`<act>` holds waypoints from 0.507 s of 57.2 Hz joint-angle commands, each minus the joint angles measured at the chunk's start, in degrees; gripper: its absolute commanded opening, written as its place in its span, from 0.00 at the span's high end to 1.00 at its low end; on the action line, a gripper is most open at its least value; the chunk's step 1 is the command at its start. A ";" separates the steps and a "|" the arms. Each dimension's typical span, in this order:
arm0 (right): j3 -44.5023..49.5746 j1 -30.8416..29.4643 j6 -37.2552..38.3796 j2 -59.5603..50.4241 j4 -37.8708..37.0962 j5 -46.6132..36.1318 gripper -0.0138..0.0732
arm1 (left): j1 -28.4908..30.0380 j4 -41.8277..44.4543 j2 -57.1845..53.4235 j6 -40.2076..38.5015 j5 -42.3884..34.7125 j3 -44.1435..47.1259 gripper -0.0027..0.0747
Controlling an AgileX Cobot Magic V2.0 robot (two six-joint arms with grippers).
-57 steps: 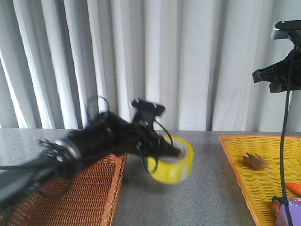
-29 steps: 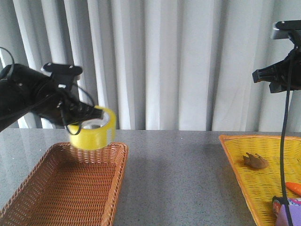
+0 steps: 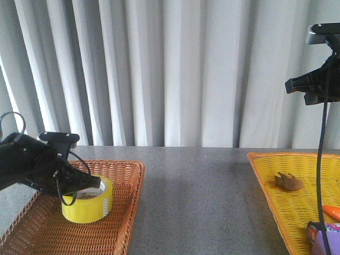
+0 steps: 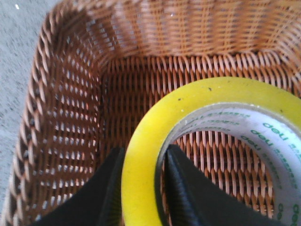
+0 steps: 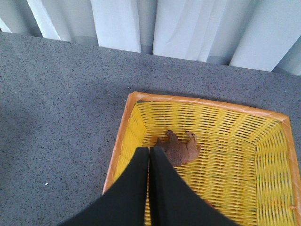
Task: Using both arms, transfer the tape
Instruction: 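Lower the tape into the brown basket and open the left gripper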
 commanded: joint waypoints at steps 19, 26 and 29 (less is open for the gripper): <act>-1.37 -0.27 -0.24 -2.68 0.01 -2.97 0.85 | 0.22 0.44 -1.79 -2.92 -6.71 2.50 0.95; -1.37 -0.27 -0.30 -2.68 0.01 -2.83 0.85 | 0.22 1.00 -1.30 -2.30 -5.19 2.50 0.92; -1.37 -0.27 -0.30 -2.68 0.01 -2.83 0.85 | 0.22 1.24 -1.24 -1.74 -5.12 2.50 0.90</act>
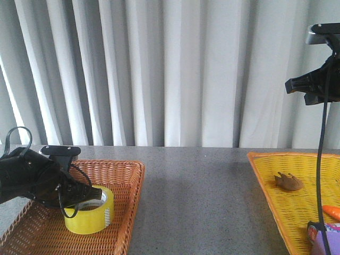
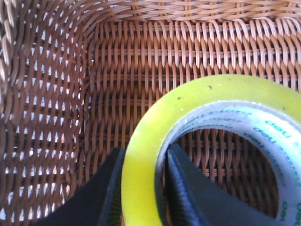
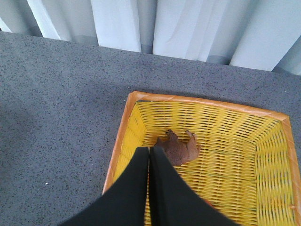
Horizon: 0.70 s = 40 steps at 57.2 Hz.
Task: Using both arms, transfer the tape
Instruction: 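Lower the tape into the brown basket and open the left gripper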
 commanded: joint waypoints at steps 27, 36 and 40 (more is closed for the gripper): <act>-1.37 -0.27 -0.30 -2.68 0.01 -2.87 0.85 | 0.04 0.21 -3.28 0.13 -3.05 -1.74 0.50; -1.37 -0.27 -0.30 -2.68 0.01 -2.87 0.85 | 0.04 -0.16 -3.40 -0.82 -2.43 -1.80 0.38; -1.37 -0.27 -0.30 -2.68 0.01 -2.87 0.85 | -0.08 -0.16 -4.10 -0.82 -2.59 -1.81 0.38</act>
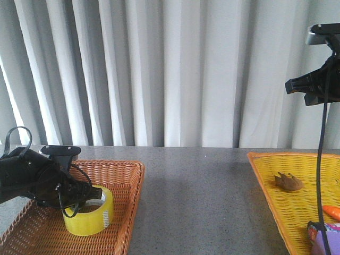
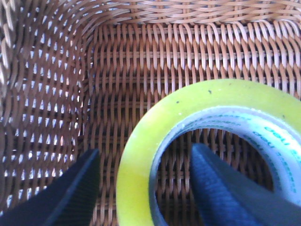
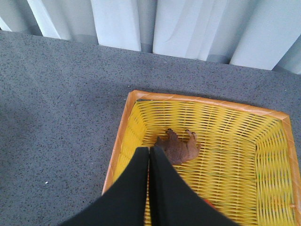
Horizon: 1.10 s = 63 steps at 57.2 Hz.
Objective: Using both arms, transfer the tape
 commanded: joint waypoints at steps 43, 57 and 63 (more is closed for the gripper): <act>-1.37 -0.27 -0.30 -2.68 0.01 -3.02 0.85 | -2.24 -0.90 -30.92 4.00 -7.96 -10.36 0.97; -1.37 -0.27 -0.30 -2.68 0.01 -3.02 0.85 | -2.24 -0.91 -31.72 3.70 -3.88 -10.36 0.97; -1.37 -0.27 -0.30 -2.68 0.01 -3.07 0.85 | -2.24 -0.91 -31.72 3.70 -3.07 -10.36 0.97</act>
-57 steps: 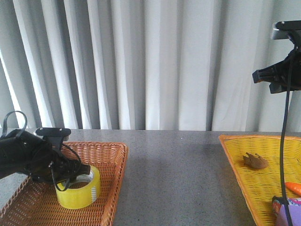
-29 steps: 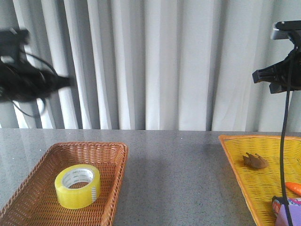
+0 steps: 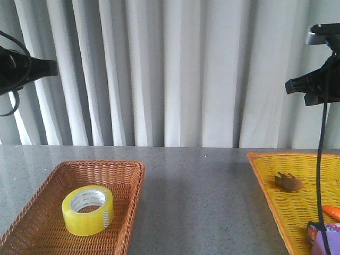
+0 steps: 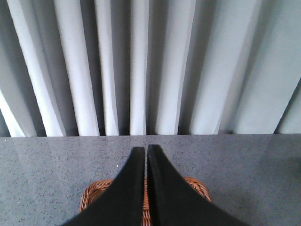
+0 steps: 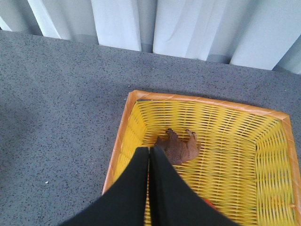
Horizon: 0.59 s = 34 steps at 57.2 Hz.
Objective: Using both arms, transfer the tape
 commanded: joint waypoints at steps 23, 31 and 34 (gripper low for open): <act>-1.37 -0.27 -0.30 -2.68 0.01 -3.10 0.85 | -0.34 0.15 -1.72 -0.36 -3.16 -1.52 0.97; -1.37 -0.27 -0.30 -2.68 0.01 -3.10 0.85 | -0.33 -3.00 -2.51 -0.05 -0.97 -0.94 0.97; -1.37 -0.27 -0.30 -2.68 0.01 -3.04 0.85 | -0.33 -5.74 -4.76 2.84 -2.35 1.22 0.97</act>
